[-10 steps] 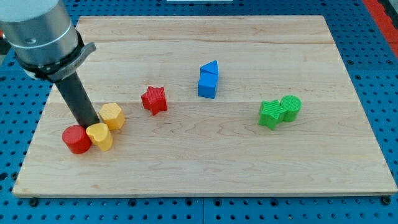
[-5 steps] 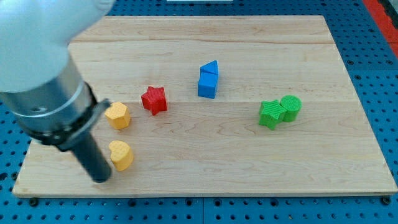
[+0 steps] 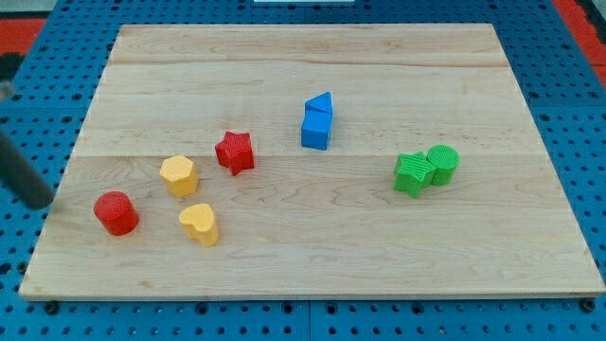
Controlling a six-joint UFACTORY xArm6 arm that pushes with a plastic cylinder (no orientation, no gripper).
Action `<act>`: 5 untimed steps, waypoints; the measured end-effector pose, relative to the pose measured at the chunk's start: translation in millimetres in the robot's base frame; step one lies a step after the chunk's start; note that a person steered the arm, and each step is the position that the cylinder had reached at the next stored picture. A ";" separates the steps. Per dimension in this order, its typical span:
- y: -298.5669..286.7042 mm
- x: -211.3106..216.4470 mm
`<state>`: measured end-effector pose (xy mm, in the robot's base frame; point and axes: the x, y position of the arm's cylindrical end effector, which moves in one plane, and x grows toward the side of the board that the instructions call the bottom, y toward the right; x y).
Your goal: Move the yellow hexagon top right to the yellow heart
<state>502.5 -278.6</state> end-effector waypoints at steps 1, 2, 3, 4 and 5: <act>68.5 -18.0; 80.0 -42.3; 128.7 -34.9; 160.2 15.3; 173.2 11.2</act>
